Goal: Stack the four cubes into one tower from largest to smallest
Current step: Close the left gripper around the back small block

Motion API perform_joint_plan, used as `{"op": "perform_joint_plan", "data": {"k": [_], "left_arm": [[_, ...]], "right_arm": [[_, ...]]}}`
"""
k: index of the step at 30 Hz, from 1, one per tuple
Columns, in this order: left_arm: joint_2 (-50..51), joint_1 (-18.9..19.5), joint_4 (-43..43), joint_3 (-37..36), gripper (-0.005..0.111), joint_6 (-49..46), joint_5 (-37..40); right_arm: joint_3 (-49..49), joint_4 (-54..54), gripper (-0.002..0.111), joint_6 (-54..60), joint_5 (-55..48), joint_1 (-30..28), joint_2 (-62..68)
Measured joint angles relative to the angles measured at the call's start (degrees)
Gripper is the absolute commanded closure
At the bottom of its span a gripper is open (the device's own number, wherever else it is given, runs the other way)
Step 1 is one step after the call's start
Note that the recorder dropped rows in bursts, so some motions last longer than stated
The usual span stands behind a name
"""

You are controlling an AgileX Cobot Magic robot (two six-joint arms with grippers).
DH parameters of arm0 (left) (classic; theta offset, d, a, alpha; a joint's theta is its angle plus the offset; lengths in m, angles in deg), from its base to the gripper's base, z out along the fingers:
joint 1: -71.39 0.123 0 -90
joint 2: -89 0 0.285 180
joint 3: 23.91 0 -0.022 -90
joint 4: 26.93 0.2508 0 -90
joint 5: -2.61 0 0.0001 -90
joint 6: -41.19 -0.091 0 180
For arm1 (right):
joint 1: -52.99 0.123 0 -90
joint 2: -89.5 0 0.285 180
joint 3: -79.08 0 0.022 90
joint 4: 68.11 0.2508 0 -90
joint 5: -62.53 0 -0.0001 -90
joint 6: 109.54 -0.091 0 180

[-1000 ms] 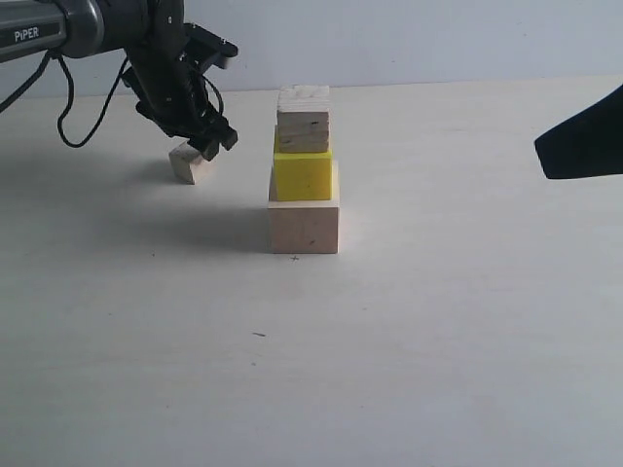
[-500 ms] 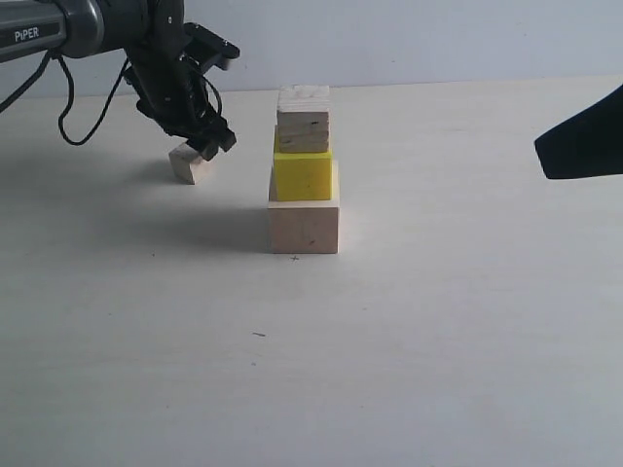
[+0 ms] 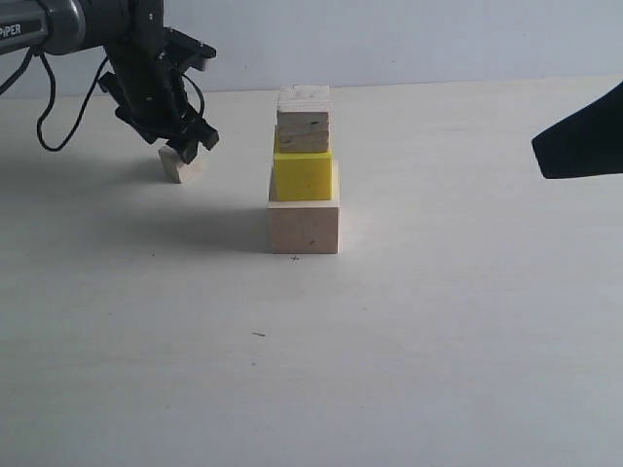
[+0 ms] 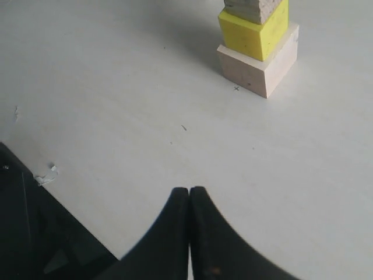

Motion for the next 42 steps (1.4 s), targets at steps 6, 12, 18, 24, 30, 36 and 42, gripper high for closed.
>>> {"op": "perform_joint_plan", "data": {"k": [6,12,18,24,30,36,42], "left_arm": [[0.0,0.0,-3.5,2.0,0.046,-1.3,0.6],[0.3,0.0,-6.4,4.7,0.046,-3.6,0.9],[2.4,0.1,-6.7,5.0,0.046,-4.8,2.3],[2.7,0.1,-6.7,5.3,0.046,-8.0,2.4],[2.7,0.7,-4.0,5.4,0.046,-8.9,2.3],[2.9,1.1,-3.4,6.7,0.046,-10.3,2.1],[3.0,1.2,-5.1,7.2,0.046,-11.6,2.0]], "right_arm": [[0.0,0.3,0.108,0.0,0.0,0.0,0.0],[0.0,0.3,0.108,0.0,-0.3,0.0,0.0],[0.0,0.3,0.108,0.0,-2.2,0.0,0.0],[0.0,0.3,0.108,0.0,-3.1,0.0,0.0],[0.0,0.3,0.108,0.0,-3.2,0.0,0.0],[0.0,0.3,0.108,0.0,-3.2,0.0,0.0],[0.0,0.3,0.108,0.0,-2.7,0.0,0.0]]}}
